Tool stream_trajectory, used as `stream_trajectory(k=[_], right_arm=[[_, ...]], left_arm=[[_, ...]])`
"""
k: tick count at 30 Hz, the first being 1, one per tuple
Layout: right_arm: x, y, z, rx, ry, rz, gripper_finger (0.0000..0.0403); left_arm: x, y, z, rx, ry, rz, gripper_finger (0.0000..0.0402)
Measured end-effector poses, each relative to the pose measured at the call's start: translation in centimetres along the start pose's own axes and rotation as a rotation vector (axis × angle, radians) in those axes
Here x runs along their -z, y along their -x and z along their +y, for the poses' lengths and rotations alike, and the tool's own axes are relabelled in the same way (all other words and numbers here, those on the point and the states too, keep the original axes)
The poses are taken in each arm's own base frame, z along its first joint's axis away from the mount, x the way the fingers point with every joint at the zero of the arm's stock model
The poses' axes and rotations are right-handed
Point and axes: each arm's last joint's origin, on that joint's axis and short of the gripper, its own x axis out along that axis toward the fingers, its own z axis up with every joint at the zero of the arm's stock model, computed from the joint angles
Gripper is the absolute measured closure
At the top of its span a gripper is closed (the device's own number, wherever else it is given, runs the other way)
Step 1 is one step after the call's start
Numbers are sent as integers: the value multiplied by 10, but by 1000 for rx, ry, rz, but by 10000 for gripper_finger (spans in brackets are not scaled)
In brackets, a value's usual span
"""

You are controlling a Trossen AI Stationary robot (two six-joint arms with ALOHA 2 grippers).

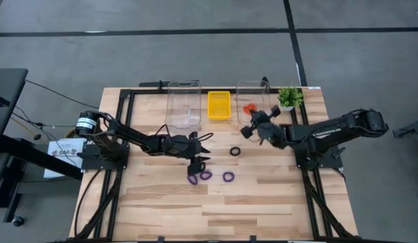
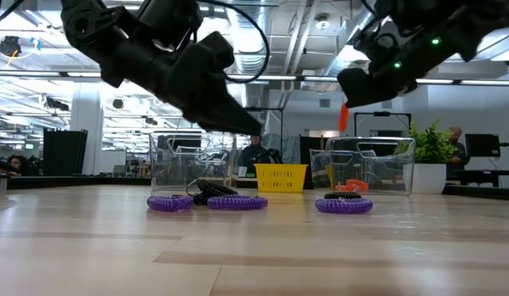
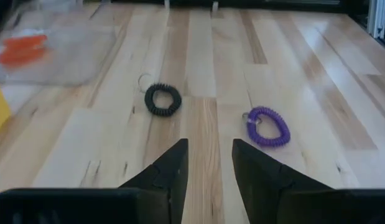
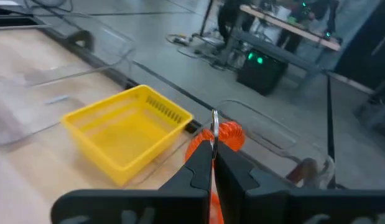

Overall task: Sort spring keychains
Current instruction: Put the orange spring keychain into the right transparent bin

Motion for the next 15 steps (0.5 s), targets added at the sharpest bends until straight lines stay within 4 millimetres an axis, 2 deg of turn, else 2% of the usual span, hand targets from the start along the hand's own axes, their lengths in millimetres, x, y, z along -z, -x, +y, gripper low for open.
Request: stream_trajectory(k=[4,8,12,15], right_arm=[[-19,-19,-19,-102,-85,68,400],[-35,-39,-45,-182,-186,211,400],[-38,-57,-75,-179,-241,390,400],[-36,-71,-91,-197,-298,450,400]], left_arm=[[7,2,0,-1,13,23,279],[12,3,0,-1,16,35,279],[14,4,0,2,27,38,279],[14,4,-1,4,27,34,279]])
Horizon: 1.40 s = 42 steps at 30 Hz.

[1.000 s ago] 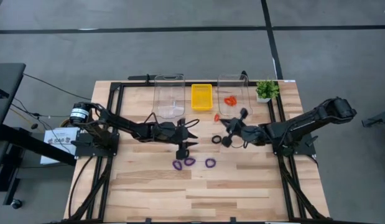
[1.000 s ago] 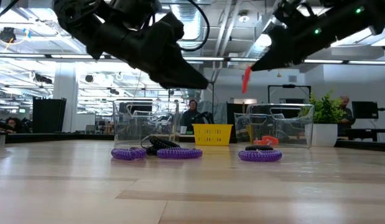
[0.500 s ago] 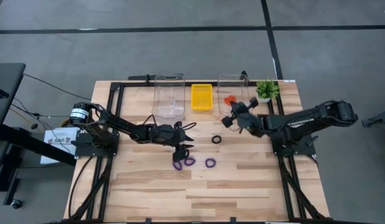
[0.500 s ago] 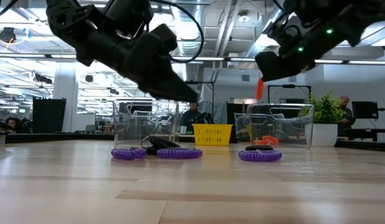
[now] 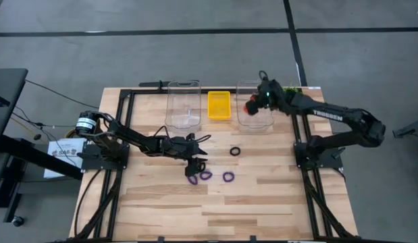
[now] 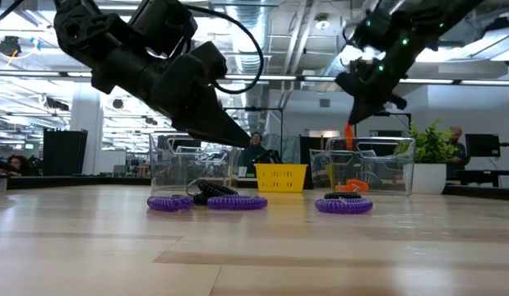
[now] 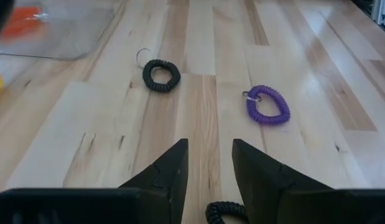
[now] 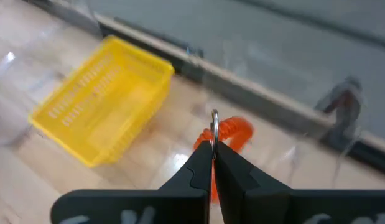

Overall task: Sort spring keychains
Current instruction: Put the orange spring keychain into the right transparent bin, then put the top black spring keychain into the yellow bin

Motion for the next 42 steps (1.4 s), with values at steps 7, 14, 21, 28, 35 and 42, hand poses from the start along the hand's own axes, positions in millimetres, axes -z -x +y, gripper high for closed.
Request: stream_trajectory(k=[7,14,21,28,35,42], right_arm=[[6,-32,-18,-69,-24,161,400],[21,-62,-15,-76,26,285,400],[23,-71,-12,-79,42,292,398],[22,-71,-8,-93,50,265,376],[20,-72,-8,-95,49,250,338],[19,-70,-7,-98,43,242,316]], left_arm=[[-1,0,0,1,1,-9,279],[-1,0,0,1,2,-11,279],[-1,0,0,1,2,-11,279],[-1,0,0,1,2,-11,279],[-1,0,0,1,2,-11,279],[-1,0,0,1,2,-11,279]])
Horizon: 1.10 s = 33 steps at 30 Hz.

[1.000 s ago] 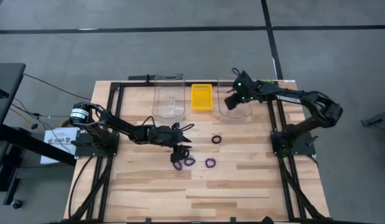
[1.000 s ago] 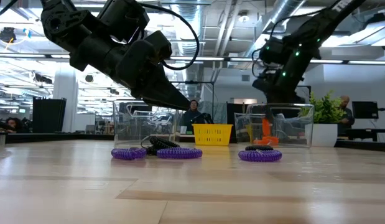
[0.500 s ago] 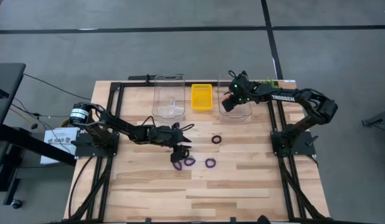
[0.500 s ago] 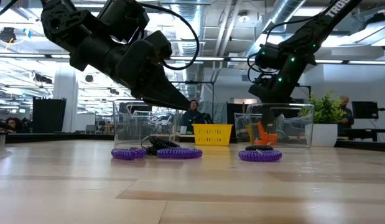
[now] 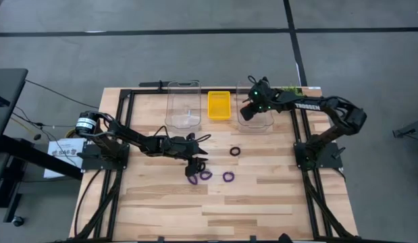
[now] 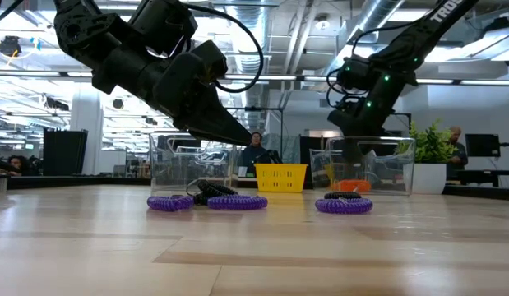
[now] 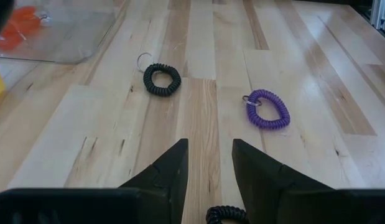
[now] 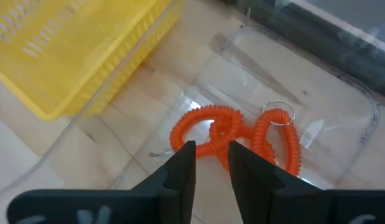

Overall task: Sort spring keychains
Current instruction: Put the top black spring keychain into the yellow bin

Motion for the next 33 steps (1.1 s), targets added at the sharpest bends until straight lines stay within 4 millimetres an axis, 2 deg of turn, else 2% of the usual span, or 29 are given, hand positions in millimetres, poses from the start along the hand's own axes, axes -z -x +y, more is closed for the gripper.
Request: stream_trajectory(k=[6,12,16,20,23,26,33], right_arm=[[-10,20,21,-72,47,-163,319],[-17,63,49,-69,136,-424,324],[-9,90,77,-131,241,-527,324],[10,105,110,-248,368,-541,324],[28,109,135,-328,465,-520,324],[48,104,156,-341,565,-482,324],[86,82,188,-327,833,-375,324]], left_arm=[[0,0,0,0,0,1,279],[0,0,0,0,0,5,279],[1,0,0,-1,-1,8,279],[4,1,0,-1,-1,14,279],[7,2,1,-2,-3,25,279],[6,2,1,-2,-3,16,279],[6,2,1,-1,-3,12,279]])
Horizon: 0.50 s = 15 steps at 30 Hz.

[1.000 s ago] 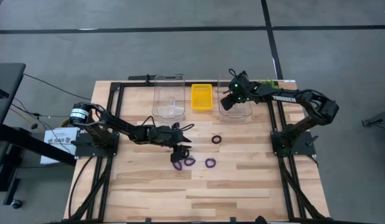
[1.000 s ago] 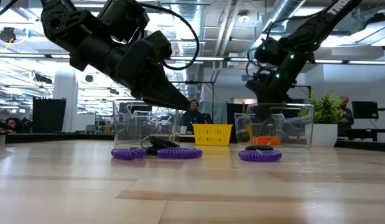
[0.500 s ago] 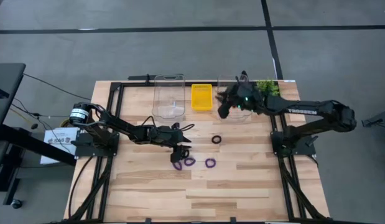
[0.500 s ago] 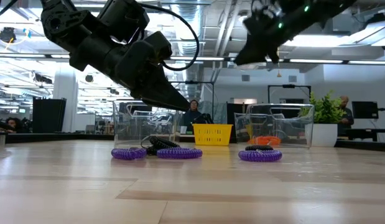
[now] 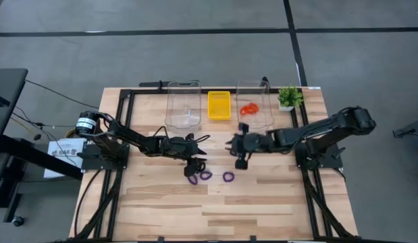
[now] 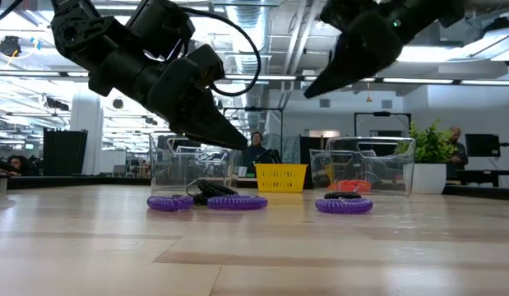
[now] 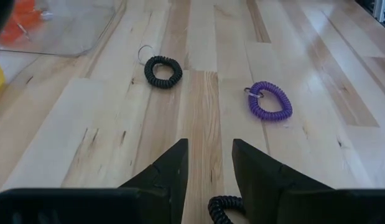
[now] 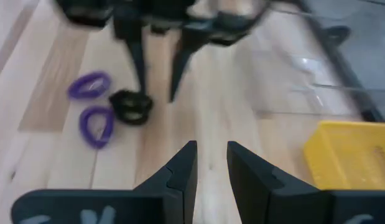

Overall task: Sort spring keychains
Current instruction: Put the top black spring keychain into the yellow bin

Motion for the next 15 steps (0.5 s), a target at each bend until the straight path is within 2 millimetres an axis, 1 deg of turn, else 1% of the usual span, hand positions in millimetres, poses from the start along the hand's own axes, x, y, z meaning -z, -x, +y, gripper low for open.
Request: stream_trajectory(k=[3,6,11,15], right_arm=[[9,-7,11,-28,86,71,324],[20,-15,17,-43,132,163,324],[37,-29,15,-28,127,301,324],[47,-30,11,-15,89,401,324]], left_arm=[[0,0,0,0,0,-4,279],[-1,0,0,0,0,-7,279],[-1,0,0,1,0,-7,279],[-1,0,0,0,1,-8,279]])
